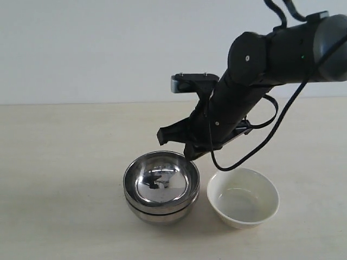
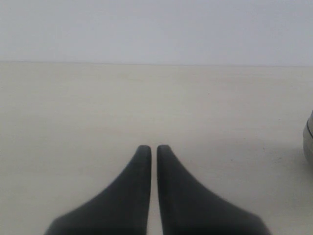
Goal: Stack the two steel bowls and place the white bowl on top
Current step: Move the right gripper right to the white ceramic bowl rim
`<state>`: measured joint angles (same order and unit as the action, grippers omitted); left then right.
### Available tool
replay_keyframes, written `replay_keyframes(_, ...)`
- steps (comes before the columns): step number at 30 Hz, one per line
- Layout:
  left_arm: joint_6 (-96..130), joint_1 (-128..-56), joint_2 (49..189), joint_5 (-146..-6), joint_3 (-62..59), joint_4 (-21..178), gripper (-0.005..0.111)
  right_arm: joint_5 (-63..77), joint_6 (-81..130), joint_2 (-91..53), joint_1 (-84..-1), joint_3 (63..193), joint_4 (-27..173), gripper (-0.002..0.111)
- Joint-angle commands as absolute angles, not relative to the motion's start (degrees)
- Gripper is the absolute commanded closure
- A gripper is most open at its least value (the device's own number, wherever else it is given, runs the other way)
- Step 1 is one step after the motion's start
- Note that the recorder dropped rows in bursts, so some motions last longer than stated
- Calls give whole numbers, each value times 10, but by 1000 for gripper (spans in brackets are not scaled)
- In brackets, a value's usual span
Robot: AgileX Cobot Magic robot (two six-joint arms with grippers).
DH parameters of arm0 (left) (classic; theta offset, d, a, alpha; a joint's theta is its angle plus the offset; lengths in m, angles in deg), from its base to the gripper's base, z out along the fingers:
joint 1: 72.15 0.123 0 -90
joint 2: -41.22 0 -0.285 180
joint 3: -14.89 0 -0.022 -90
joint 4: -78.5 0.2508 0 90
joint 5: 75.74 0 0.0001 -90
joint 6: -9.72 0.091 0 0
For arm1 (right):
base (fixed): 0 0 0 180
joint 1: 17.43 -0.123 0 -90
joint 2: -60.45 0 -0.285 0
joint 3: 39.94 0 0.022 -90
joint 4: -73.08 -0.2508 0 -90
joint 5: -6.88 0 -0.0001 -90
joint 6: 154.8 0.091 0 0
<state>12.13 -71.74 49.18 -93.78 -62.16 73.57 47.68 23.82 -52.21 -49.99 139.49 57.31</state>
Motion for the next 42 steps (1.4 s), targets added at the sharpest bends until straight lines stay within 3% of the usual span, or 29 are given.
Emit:
replay_keyframes(1,119,-720,490,-933,-623,736,103,502,235,-475,-499,1395,598,108)
replay_keyframes(11,119,-720,490,-933,-623,736,103,665,466,-454,-499,1395,908,104)
replay_keyframes(13,119,-720,490,-933,-623,736,103,674,467,-454,-499,1395,912,93)
replay_keyframes(18,119,-720,490,-933,-623,736,103,676,493,-454,-499,1389,920,42)
replay_keyframes(20,119,-720,490,-933,-623,736,103,671,504,-455,-499,1372,935,31)
replay_keyframes(28,119,-720,490,-933,-623,736,103,670,563,-486,-499,1302,994,48)
replay_keyframes(42,119,-720,490,-933,-623,736,103,517,544,-556,-437,1254,926,51)
